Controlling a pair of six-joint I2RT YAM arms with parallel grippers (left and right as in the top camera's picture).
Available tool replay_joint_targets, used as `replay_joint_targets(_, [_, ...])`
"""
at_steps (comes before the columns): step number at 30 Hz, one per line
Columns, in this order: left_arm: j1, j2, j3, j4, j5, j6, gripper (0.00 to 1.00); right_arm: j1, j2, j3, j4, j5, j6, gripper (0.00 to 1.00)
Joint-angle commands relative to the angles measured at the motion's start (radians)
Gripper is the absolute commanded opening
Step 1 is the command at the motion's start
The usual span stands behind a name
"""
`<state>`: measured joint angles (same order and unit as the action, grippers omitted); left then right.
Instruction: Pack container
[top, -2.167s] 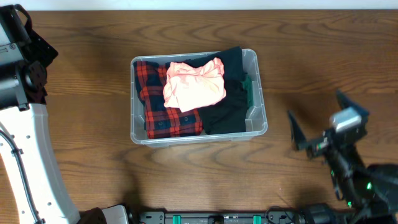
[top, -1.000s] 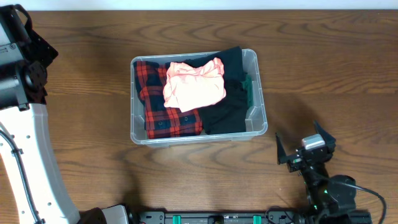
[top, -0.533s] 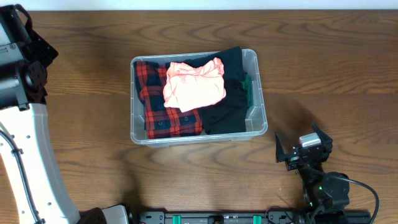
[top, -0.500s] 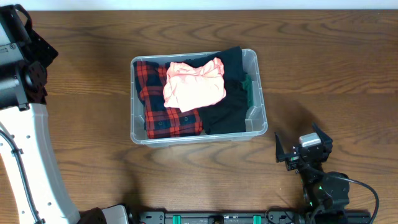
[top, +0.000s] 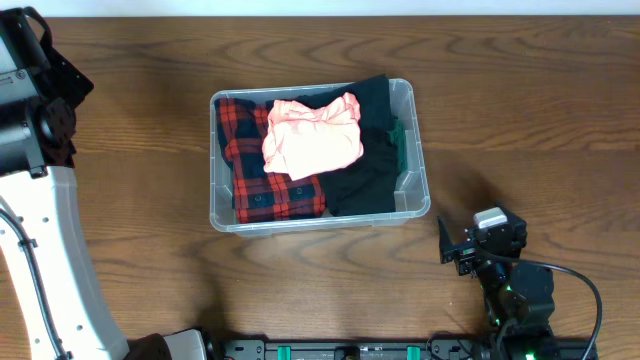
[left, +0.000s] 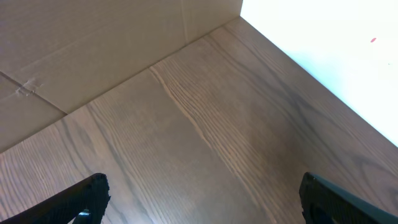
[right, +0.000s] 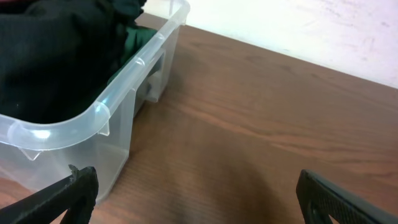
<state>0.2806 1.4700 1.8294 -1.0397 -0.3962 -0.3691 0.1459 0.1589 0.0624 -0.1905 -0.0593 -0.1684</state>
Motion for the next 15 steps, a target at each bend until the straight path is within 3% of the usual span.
replay_joint_targets(1, [0.004,0.005,0.001,0.0,-0.016,-0.002,0.98,-0.009,0.003,-0.006,0.002,-0.008,0.014,0.99])
replay_joint_targets(3, [0.003,0.005,0.001,-0.008,0.034,-0.008,0.98,-0.009,0.003,-0.006,0.002,-0.008,0.014,0.99])
replay_joint_targets(8, [0.003,0.006,0.001,-0.069,0.411,-0.014,0.98,-0.009,0.003,-0.006,0.002,-0.008,0.014,0.99])
replay_joint_targets(11, [0.003,0.003,0.001,-0.161,0.441,-0.128,0.98,-0.009,0.003,-0.006,0.002,-0.008,0.014,0.99])
replay_joint_targets(15, [0.001,-0.021,0.001,-0.155,0.438,-0.009,0.98,-0.009,0.003,-0.006,0.002,-0.008,0.014,0.99])
